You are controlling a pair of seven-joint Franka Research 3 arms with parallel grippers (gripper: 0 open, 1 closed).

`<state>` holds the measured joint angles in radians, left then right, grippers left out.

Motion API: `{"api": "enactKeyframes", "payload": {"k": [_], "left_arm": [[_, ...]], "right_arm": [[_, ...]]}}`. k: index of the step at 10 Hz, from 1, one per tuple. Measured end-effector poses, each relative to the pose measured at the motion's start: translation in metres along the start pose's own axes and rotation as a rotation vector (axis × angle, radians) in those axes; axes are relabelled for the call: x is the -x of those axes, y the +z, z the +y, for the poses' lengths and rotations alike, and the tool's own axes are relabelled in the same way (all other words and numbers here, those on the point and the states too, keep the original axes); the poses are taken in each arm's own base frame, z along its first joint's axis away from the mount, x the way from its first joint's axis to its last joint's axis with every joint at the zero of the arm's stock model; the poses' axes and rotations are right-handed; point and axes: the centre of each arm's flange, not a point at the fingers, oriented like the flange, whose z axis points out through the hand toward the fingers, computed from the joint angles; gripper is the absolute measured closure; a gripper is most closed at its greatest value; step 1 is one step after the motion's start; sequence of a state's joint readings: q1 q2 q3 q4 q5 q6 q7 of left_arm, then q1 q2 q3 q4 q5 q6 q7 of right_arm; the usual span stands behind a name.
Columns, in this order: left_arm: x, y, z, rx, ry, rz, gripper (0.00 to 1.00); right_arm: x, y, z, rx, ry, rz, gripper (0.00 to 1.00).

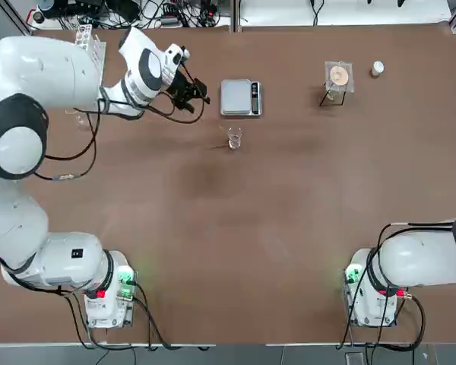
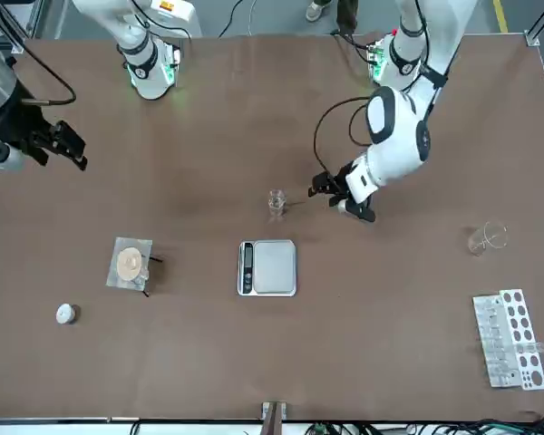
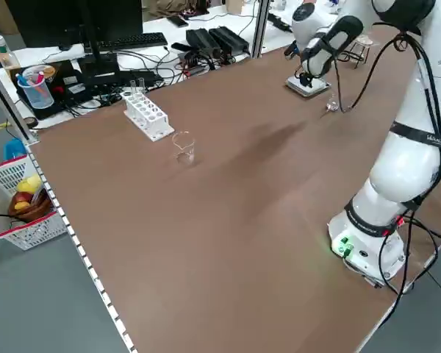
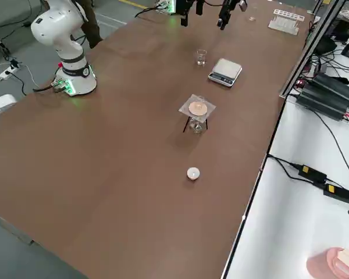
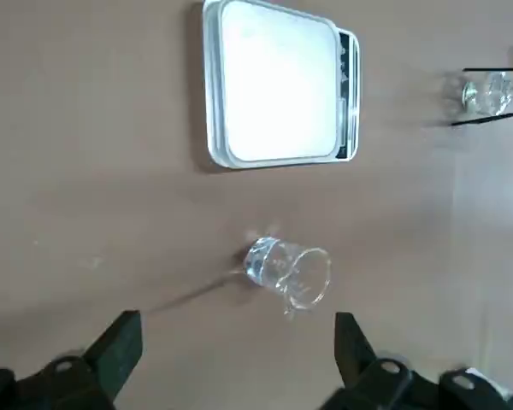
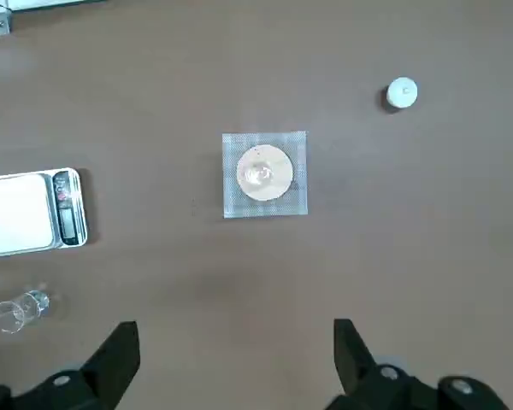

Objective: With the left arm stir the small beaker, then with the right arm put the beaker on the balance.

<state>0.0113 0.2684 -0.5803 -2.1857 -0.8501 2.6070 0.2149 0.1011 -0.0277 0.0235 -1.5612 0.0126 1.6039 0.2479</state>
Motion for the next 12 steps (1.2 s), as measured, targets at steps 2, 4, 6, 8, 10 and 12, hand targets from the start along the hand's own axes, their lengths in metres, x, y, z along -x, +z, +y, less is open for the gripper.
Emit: {"api": "enactKeyframes", "payload": {"k": [2, 4, 6, 8, 10, 12], "left_arm": [[0.007, 0.015, 0.009, -0.001, 0.003, 0.016, 0.01], [0.019, 0.028, 0.023, 0.0, 0.004, 0.0, 0.06], [0.029, 0.042, 0.036, -0.009, 0.012, 0.027, 0.1], [0.039, 0.066, 0.039, -0.028, -0.002, 0.066, 0.12], [0.042, 0.077, 0.031, -0.036, -0.016, 0.062, 0.15], [0.041, 0.077, 0.03, -0.036, -0.019, 0.062, 0.23]], "right_arm": [[-0.002, 0.0, 0.001, -0.003, 0.003, 0.014, 0.0], [-0.006, -0.001, 0.003, -0.006, 0.008, 0.032, 0.0], [-0.007, -0.001, 0.006, -0.005, 0.013, 0.034, 0.0], [-0.007, 0.0, 0.006, -0.004, 0.013, 0.034, 0.0], [-0.007, 0.0, 0.006, -0.004, 0.013, 0.034, 0.0], [-0.007, 0.0, 0.006, -0.004, 0.013, 0.034, 0.0]]}}
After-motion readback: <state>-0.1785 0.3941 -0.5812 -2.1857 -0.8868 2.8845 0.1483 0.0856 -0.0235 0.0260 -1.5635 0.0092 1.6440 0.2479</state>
